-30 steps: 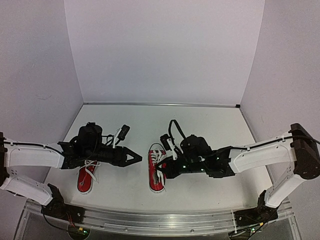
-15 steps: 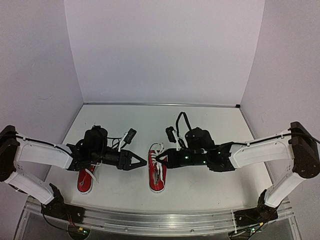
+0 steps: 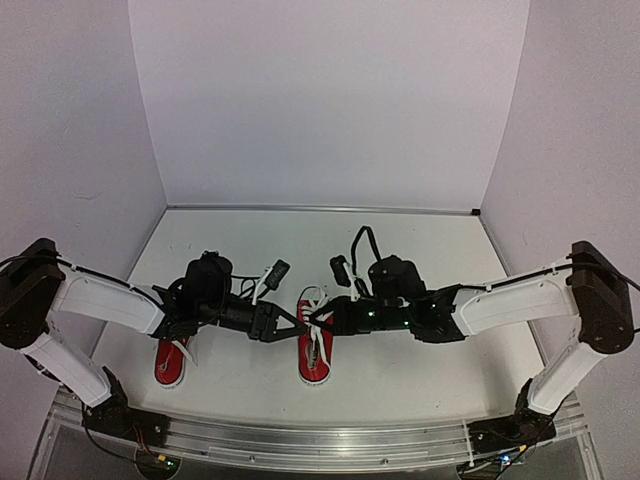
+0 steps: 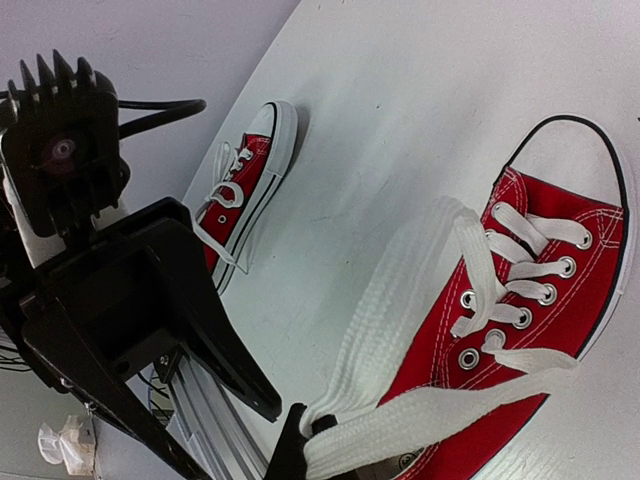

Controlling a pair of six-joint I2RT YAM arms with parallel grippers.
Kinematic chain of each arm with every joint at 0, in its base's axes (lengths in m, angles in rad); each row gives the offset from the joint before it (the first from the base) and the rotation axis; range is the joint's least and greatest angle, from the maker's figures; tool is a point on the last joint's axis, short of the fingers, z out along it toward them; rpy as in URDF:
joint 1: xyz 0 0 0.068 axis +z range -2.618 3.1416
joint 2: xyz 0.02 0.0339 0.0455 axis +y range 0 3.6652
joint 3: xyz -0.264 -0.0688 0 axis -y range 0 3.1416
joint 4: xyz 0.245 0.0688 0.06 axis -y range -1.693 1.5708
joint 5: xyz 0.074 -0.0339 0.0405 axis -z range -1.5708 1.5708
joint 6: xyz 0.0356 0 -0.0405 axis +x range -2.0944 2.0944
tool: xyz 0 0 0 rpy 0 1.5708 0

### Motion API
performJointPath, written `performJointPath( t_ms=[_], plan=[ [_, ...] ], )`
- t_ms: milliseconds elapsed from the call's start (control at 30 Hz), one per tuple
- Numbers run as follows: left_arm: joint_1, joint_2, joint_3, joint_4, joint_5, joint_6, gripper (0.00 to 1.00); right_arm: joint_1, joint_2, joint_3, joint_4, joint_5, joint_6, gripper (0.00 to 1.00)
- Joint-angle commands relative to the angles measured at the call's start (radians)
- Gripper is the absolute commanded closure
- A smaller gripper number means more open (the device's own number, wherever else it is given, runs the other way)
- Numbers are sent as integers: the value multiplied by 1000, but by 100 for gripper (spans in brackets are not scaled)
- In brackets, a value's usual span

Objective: Tie the shoes

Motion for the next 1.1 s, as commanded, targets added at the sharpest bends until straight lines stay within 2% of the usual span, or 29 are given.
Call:
performJointPath(
  t_ms=[0, 333, 400, 567, 633, 900, 1067],
  plan=[
    [-8, 32, 50, 65, 22, 7, 63, -10, 8, 20, 54, -23, 18, 100],
    [-23, 99, 83, 110, 36, -9, 68, -13, 14, 13, 78, -42, 30, 100],
    [-24, 103, 85, 116, 33, -12, 73, -14, 16, 10, 81, -41, 31, 100],
    [-24, 78, 71, 110, 20, -15, 92, -19, 13, 1, 84, -40, 38, 98],
    [-24, 47, 56, 81, 5, -6, 100, -24, 4, -9, 84, -38, 41, 96],
    [-1, -157, 19, -161, -127, 20, 100, -34, -53, -75, 84, -31, 51, 79],
    [73, -283, 30, -363, -251, -6, 100, -39, -72, -120, 83, -31, 63, 73]
  ],
)
